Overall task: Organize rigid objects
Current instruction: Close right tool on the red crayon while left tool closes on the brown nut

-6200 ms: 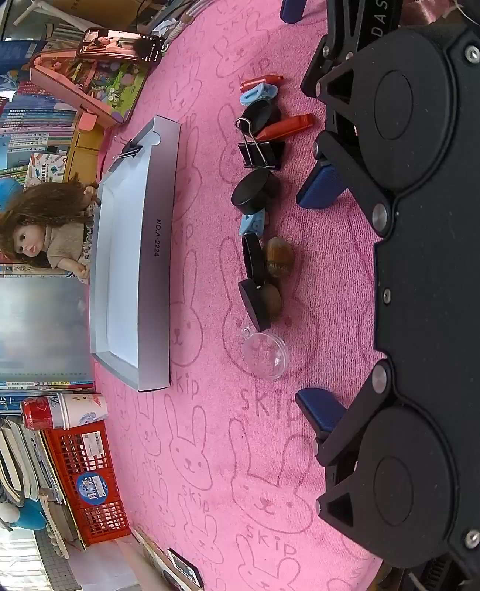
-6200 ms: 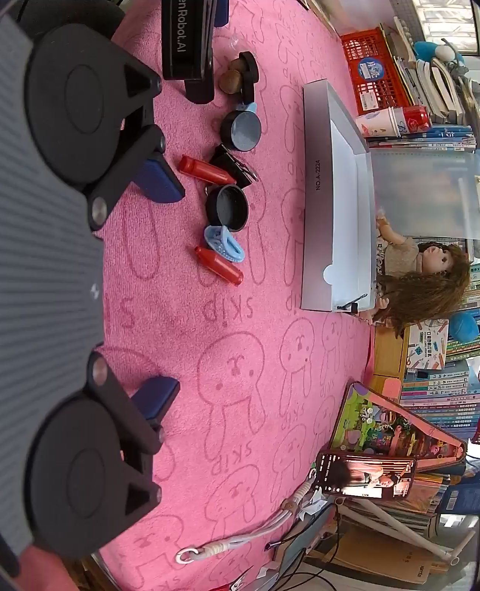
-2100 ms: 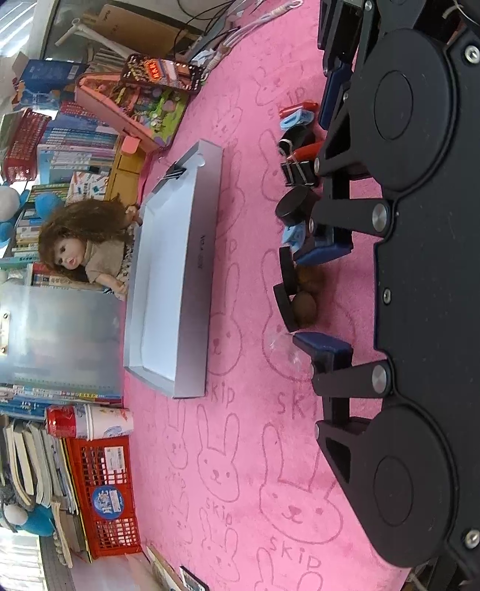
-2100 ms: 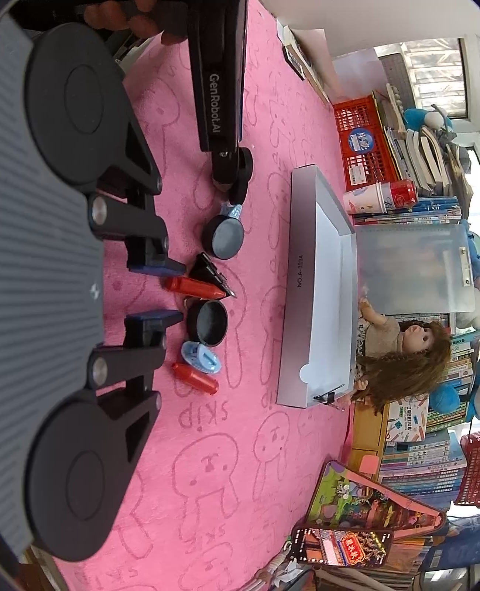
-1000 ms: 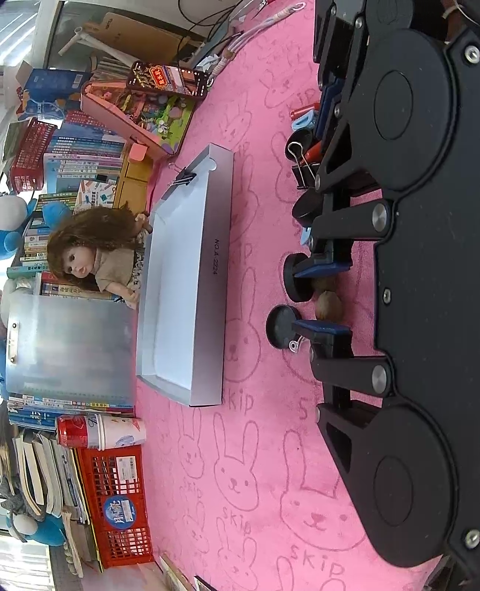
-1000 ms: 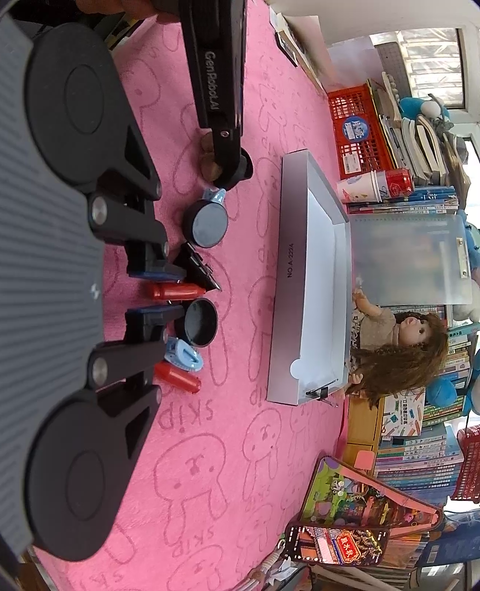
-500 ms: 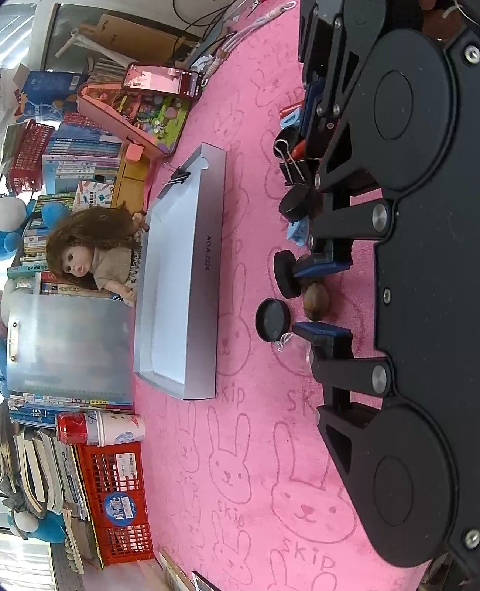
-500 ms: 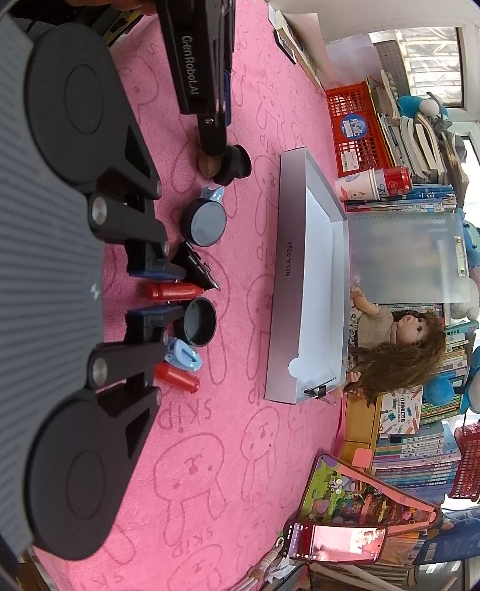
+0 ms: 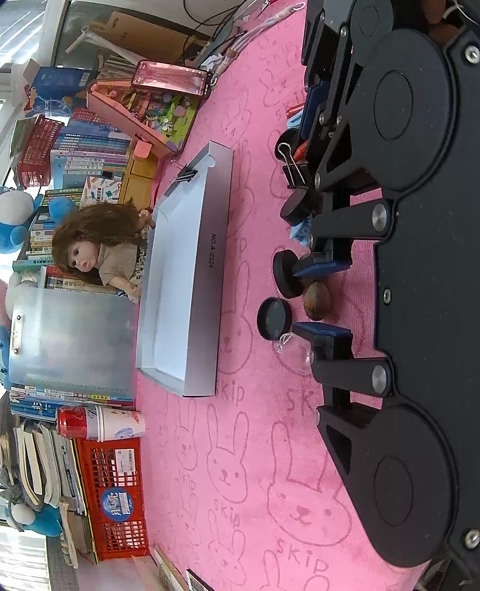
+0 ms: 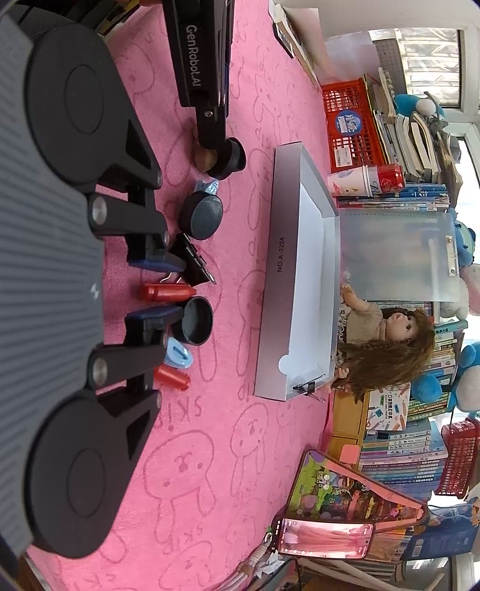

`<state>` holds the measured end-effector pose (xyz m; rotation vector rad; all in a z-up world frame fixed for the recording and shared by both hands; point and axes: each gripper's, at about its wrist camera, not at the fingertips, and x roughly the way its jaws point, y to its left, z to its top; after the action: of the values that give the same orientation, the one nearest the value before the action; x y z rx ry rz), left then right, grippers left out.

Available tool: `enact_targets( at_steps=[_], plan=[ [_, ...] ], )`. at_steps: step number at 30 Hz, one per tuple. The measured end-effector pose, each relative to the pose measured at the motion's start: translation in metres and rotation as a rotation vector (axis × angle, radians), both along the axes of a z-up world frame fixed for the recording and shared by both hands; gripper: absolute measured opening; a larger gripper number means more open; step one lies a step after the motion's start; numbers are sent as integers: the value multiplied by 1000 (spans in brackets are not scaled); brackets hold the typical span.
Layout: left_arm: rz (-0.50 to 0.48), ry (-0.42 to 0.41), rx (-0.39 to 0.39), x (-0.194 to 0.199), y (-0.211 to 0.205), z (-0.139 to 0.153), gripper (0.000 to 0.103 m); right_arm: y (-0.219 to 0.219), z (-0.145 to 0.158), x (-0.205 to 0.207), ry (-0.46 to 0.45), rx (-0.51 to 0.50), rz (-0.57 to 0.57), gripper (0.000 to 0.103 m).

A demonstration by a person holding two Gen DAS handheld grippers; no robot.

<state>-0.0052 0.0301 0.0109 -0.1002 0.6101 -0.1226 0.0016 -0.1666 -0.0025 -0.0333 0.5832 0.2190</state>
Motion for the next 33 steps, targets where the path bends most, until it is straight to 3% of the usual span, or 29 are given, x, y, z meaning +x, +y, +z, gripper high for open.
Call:
enact_targets(
  at_steps=[22,25,27,28,33],
  plan=[
    [-22,-1,22,5,-4,-10,29,4,-4,-6,-29,-27,14,40],
    [-9,-5,43,4,-6,-10,22,4,-5,-7,-34,-26,5,40],
    [-2,-4,36,2,-6,-10,22,5,-4,-7,-34,-28,-1,33],
    [0,-5,34,2,-6,-9,22,5,-4,-7,-34,-26,-2,21],
    [-11,-38,60,-4,-10,-1,22,2,1,-10,-35,2,2,15]
  ],
)
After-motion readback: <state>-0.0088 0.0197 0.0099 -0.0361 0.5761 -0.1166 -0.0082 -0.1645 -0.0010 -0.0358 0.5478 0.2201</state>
